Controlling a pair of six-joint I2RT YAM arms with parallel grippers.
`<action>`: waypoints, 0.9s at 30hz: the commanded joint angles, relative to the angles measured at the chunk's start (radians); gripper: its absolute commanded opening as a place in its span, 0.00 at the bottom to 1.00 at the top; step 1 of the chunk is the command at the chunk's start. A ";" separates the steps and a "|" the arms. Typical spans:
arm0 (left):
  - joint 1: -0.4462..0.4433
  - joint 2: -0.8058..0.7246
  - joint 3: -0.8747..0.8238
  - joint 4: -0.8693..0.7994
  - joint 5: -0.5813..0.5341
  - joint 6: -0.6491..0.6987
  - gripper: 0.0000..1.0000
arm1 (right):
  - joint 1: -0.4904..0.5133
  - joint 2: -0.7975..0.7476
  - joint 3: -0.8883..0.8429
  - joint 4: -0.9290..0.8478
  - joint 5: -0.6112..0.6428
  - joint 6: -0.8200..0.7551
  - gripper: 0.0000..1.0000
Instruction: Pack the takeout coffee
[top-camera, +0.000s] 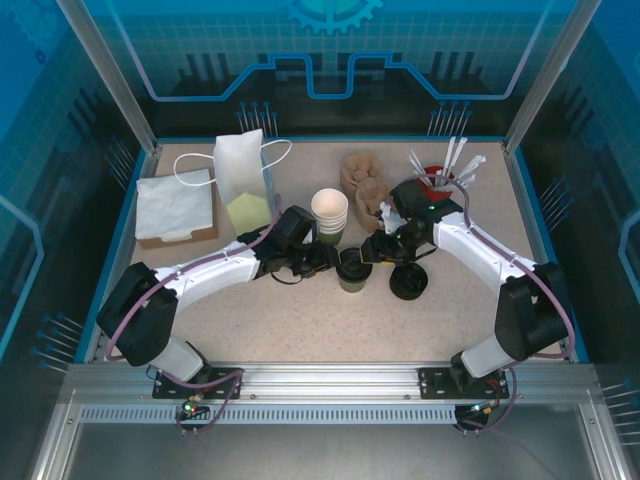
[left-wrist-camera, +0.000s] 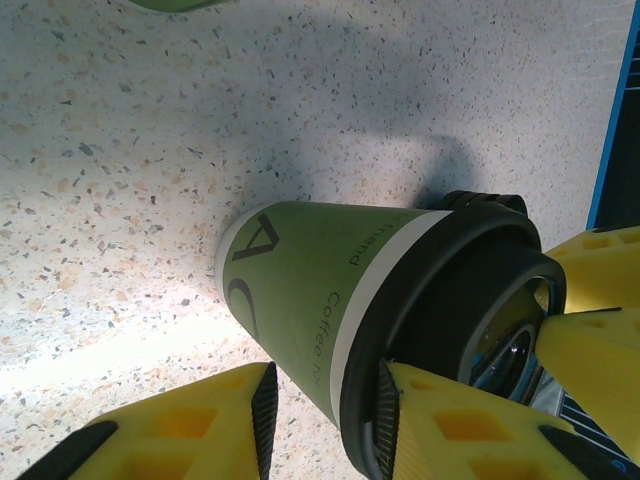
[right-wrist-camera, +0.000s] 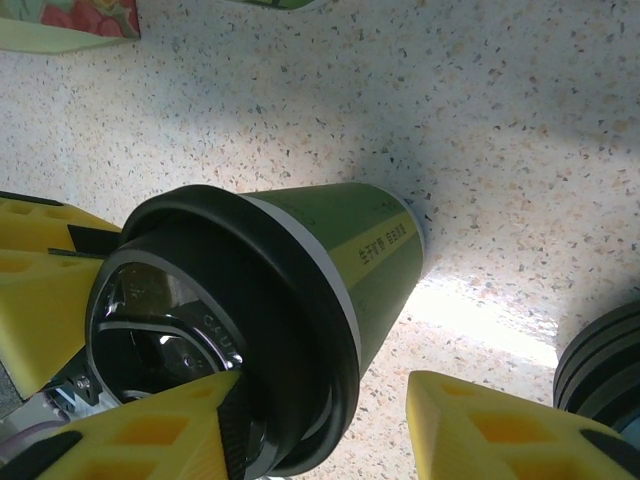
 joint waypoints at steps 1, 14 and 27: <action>0.005 0.033 -0.046 -0.092 -0.049 0.018 0.33 | 0.013 0.056 -0.019 -0.098 0.091 -0.019 0.45; 0.007 -0.010 -0.035 -0.069 -0.043 0.015 0.39 | 0.013 0.056 -0.014 -0.126 0.105 -0.038 0.41; 0.027 -0.069 -0.024 0.026 0.047 -0.035 0.60 | 0.035 0.056 0.011 -0.086 0.040 -0.025 0.43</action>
